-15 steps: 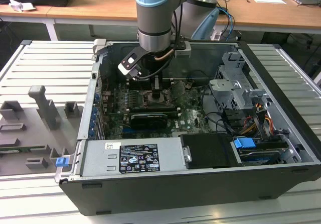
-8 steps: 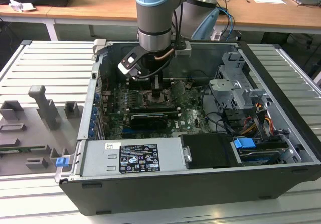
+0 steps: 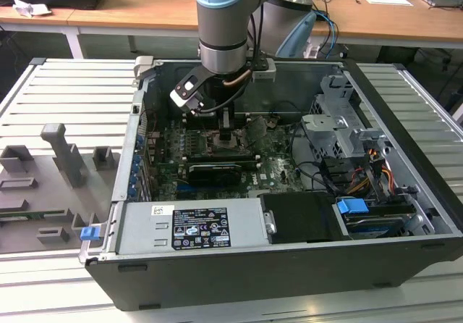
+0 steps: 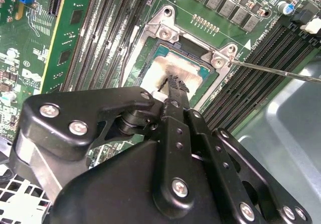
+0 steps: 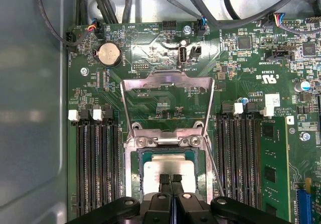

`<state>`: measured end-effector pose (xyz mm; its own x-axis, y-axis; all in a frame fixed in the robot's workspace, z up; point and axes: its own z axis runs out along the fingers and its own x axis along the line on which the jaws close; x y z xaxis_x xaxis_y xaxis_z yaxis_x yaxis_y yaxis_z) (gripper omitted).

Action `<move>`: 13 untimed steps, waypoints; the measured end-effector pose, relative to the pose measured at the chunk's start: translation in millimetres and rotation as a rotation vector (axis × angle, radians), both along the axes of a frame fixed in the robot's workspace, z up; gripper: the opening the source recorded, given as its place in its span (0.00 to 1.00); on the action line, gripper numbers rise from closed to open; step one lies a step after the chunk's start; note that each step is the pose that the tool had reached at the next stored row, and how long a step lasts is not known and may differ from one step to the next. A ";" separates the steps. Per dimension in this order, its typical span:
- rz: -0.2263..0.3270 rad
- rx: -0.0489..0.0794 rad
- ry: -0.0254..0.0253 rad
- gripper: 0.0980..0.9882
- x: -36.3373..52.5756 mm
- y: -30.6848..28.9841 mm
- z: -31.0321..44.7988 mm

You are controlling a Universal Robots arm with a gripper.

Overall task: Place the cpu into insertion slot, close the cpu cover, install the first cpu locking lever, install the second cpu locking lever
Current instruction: 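Close the cpu cover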

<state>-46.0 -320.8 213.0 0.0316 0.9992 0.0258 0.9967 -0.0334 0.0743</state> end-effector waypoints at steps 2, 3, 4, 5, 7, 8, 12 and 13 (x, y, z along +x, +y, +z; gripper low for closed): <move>0.000 0.001 0.0000 0.01 0.0 -0.1 0.0; 0.000 0.001 0.0000 0.01 0.0 -0.1 0.0; 0.000 0.002 0.0000 0.01 0.0 -0.1 0.0; -0.001 0.002 -0.0001 0.01 0.0 -0.1 0.1; -0.001 0.003 -0.0001 0.01 0.0 -0.1 0.1; -0.001 0.004 -0.0001 0.01 0.0 -0.2 0.1; -0.001 0.005 -0.0001 0.01 0.0 -0.2 0.3; -0.001 0.006 0.0000 0.01 0.0 -0.2 0.4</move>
<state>-46.0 -321.0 213.3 0.0328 0.9990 0.0317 0.9966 -0.0351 0.0742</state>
